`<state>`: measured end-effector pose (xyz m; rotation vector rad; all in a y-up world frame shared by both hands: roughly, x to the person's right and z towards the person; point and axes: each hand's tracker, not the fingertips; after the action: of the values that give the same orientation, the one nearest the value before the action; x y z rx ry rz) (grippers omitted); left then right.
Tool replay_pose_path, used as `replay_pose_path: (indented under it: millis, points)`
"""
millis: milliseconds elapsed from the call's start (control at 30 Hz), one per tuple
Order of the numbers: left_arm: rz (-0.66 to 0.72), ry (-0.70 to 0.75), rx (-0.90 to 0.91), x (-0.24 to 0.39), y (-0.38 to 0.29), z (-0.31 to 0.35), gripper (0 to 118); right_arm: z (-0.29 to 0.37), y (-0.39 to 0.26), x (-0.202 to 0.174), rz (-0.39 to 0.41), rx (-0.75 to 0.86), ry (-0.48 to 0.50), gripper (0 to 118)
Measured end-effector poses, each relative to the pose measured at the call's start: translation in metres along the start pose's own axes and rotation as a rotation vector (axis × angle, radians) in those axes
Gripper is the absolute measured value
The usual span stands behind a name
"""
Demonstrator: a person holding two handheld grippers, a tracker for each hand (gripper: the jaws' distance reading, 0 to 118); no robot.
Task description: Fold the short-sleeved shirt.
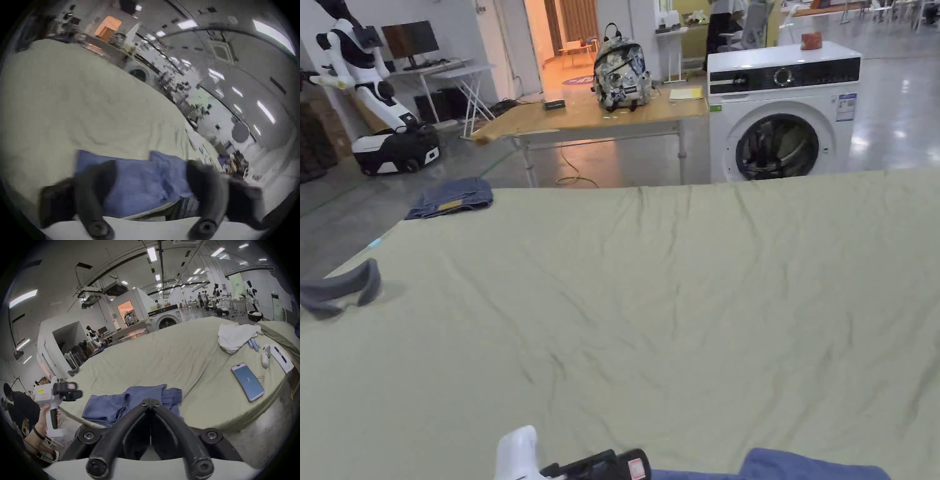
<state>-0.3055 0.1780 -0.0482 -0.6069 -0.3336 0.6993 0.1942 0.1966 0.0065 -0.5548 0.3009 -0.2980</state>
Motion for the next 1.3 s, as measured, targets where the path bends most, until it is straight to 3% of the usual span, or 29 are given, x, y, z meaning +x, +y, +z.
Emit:
replay_pose_path:
  millis: [100, 167, 267, 300, 367, 400, 433, 500, 567, 633, 800, 933, 1133, 1200, 1300]
  points:
    - [0.206, -0.004, 0.065, -0.062, 0.002, 0.020, 101, -0.007, -0.005, -0.005, 0.006, -0.026, 0.016, 0]
    - [0.328, -0.041, -0.006, -0.093, -0.009, 0.009, 101, -0.008, -0.010, -0.007, -0.006, -0.043, 0.036, 0]
    - [0.340, -0.050, -0.072, -0.112, -0.027, -0.027, 101, -0.005, -0.015, -0.010, -0.007, -0.049, 0.038, 0]
    - [0.397, -0.131, -0.081, -0.116, -0.034, -0.040, 95, -0.003, -0.016, -0.011, 0.000, -0.049, 0.031, 0]
    - [0.527, -0.319, -0.019, -0.119, -0.037, -0.055, 65, 0.002, -0.016, -0.013, 0.021, -0.044, 0.000, 0]
    - [0.559, -0.305, -0.050, -0.119, -0.037, -0.065, 58, 0.004, -0.016, -0.013, 0.023, -0.043, -0.004, 0]
    - [0.551, -0.234, -0.084, -0.111, -0.037, -0.074, 58, 0.006, -0.016, -0.012, 0.021, -0.040, -0.009, 0]
    - [0.412, -0.129, -0.149, -0.104, -0.040, -0.085, 13, 0.007, -0.016, -0.008, -0.008, -0.033, -0.010, 0]
    - [0.529, -0.218, -0.071, -0.106, -0.039, -0.072, 10, 0.009, -0.013, -0.006, -0.025, -0.034, -0.022, 0]
    - [0.553, -0.259, 0.008, -0.104, -0.028, -0.048, 8, 0.012, -0.011, -0.005, -0.024, -0.019, -0.037, 0]
    - [0.276, -0.031, 0.057, -0.061, 0.028, 0.040, 7, 0.007, -0.005, 0.001, -0.048, -0.011, -0.017, 0]
    - [0.018, 0.161, 0.062, -0.021, 0.057, 0.066, 7, -0.009, -0.008, 0.004, -0.074, -0.027, 0.012, 0]
    - [-0.123, 0.087, -0.043, 0.051, 0.013, -0.023, 7, -0.009, -0.013, -0.007, -0.078, -0.022, 0.028, 0]
    - [-0.163, 0.000, -0.167, 0.057, -0.005, -0.075, 7, -0.005, -0.015, -0.006, -0.142, -0.004, 0.054, 0]
    - [-0.033, -0.032, -0.241, 0.063, -0.030, -0.126, 10, -0.001, -0.020, -0.006, -0.155, -0.008, 0.059, 0]
